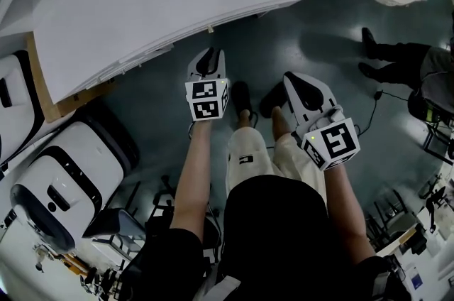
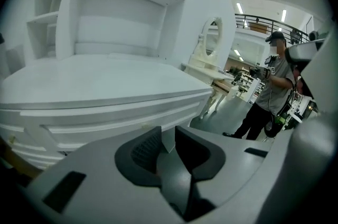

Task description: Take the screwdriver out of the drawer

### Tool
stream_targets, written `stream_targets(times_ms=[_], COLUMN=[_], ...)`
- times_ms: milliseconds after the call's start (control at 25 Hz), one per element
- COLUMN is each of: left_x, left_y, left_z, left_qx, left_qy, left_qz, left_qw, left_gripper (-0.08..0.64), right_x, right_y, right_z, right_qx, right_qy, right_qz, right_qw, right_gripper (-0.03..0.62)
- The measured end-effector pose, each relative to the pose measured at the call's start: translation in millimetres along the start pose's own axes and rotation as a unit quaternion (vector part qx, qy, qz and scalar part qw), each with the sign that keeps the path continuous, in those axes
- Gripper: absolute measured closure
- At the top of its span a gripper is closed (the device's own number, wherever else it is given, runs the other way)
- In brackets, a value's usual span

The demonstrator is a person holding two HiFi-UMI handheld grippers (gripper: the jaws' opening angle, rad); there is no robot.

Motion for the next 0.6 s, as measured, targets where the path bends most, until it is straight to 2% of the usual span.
stream_targets(times_ms=[600], left_x=[58.0], left_y=[25.1], left_z=[30.6], left_qx=[-0.017], left_qy=[-0.04], left_qz=[0.022], left_qw=[0.9988], left_gripper=[0.417], right_x=[11.8], right_y=[20.6], right_z=[-12.7], right_qx=[0.015], right_qy=[0.006], right_qz=[0.03], right_qw=[0.999], right_gripper=[0.574])
Point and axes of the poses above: the fingertips, and each gripper's own axes: x forward along the fingers, z to its left, y out of its underside, the point moved 9 cm from there along -x, backward along the fingers, and after that the axes turned 4 degrees about -z, right-handed, at the moved point
